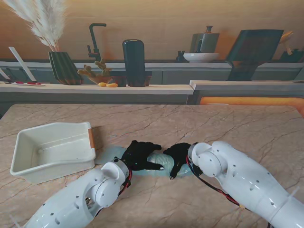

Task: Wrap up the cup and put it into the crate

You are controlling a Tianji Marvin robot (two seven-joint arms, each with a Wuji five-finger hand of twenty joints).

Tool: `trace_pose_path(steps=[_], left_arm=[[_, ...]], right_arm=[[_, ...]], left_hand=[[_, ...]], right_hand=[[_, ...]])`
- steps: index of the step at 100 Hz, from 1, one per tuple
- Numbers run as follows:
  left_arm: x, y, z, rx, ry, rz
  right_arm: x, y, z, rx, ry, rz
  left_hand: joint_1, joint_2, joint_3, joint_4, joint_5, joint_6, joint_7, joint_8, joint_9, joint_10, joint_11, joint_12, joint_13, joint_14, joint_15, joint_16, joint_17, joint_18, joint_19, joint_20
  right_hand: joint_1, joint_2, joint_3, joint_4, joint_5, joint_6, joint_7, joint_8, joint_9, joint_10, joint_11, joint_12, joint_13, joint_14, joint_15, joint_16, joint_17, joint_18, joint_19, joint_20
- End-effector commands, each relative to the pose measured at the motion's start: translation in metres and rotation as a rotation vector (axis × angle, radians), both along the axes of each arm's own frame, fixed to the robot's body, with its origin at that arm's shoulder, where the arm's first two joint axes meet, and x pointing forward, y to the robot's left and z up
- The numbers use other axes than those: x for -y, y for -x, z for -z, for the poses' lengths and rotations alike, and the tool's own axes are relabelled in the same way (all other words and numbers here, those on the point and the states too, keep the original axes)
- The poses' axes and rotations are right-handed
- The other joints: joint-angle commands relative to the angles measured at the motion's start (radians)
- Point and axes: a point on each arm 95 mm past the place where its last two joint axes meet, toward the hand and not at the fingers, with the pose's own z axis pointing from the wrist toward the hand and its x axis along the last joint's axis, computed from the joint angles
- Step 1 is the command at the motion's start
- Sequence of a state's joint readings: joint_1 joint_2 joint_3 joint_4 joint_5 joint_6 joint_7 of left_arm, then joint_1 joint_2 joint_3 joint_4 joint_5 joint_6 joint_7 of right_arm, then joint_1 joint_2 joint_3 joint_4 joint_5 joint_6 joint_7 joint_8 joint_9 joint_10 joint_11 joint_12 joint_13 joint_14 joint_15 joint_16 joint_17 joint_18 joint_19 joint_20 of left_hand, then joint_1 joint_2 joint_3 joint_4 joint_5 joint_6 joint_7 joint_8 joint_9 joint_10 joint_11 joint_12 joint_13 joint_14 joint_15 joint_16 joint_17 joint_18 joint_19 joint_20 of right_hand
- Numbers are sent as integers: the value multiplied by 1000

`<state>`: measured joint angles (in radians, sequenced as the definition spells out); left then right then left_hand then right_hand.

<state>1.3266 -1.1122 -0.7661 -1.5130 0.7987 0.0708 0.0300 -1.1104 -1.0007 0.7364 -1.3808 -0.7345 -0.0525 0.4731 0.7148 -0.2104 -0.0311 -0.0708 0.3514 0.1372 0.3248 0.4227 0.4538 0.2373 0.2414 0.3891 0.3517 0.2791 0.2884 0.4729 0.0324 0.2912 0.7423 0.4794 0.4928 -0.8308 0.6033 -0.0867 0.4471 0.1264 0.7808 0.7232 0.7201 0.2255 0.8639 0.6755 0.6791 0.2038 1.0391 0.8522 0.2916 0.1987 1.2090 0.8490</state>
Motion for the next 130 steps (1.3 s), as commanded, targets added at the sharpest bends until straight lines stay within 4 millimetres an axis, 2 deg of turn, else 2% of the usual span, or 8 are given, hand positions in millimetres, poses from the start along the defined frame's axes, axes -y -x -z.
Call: trace_pose_path(steps=[1,25,29,52,99,105,113,130], left_arm=[[4,8,-4,28,25,27],[6,18,3,144,-82,135],[7,18,7,140,-112,155],[12,9,34,192,-290,180],[17,-11,76,124,-401,107],[17,-13,76,126,-405,109],[16,-15,76,119,-418,114],[15,-15,76,91,-448,139]], right_arm=[[16,9,28,-91,58,28],[20,-7,26,-225,31,44],[21,-10,26,-254,21,49],[20,-25,26,-383,-6,46],[28,-26,18,-561,-84,78],[32,-24,13,-563,-106,103],[38,-20,6,-544,-156,146],[44,0,-11,-419,-279,229]], left_hand=[[5,6,10,30,-34,-17,-42,-18,-48,-13,-34,-14,-35,-12,-15,-17,-16,6,-36,-16],[9,-98,49,43,-93,0,-71,-66,-138,-30,-70,-66,-87,-47,-83,-78,-29,2,-149,-49],[-94,-149,256,28,-114,-7,-63,-105,-179,-42,-79,-107,-110,-56,-95,-115,-33,-2,-193,-23],[-144,-212,463,15,-152,50,-80,-131,-214,-31,-36,-116,-109,-46,-68,-100,-23,-4,-179,-25],[-16,-365,869,-11,3,6,406,86,245,-147,464,238,237,-40,344,120,78,-12,232,22],[96,-452,842,-99,58,-57,537,207,370,-170,440,467,299,-46,416,175,112,-9,289,50],[173,-480,858,-104,104,-146,691,271,493,-184,409,551,399,-20,568,279,268,-15,600,303],[163,-476,889,-98,148,-224,835,384,538,-200,380,543,485,-22,635,325,378,-11,716,380]], right_hand=[[442,158,597,30,319,-254,149,2,27,-18,49,24,37,2,96,35,-23,-50,17,24],[447,163,586,24,323,-276,142,36,21,-33,38,36,16,-10,83,45,-35,-62,-2,23],[450,159,583,26,331,-283,143,44,23,-38,35,37,14,-11,81,48,-36,-64,-5,23],[463,152,568,16,357,-317,138,75,29,-60,15,41,-6,-24,60,57,-51,-73,-32,26],[411,186,440,61,279,-325,62,10,16,-76,-138,44,-37,-65,-182,45,-74,-20,-345,-14],[288,245,257,112,140,-283,42,-137,-63,-66,-191,-58,-82,-95,-275,-74,-92,7,-439,-29],[185,307,94,128,108,-216,-113,-129,-114,-47,-267,-148,-104,-80,-404,-149,-110,29,-541,-35],[66,324,-21,113,79,-152,-296,-92,-162,-15,-366,-206,-120,-48,-554,-210,-139,63,-658,-28]])
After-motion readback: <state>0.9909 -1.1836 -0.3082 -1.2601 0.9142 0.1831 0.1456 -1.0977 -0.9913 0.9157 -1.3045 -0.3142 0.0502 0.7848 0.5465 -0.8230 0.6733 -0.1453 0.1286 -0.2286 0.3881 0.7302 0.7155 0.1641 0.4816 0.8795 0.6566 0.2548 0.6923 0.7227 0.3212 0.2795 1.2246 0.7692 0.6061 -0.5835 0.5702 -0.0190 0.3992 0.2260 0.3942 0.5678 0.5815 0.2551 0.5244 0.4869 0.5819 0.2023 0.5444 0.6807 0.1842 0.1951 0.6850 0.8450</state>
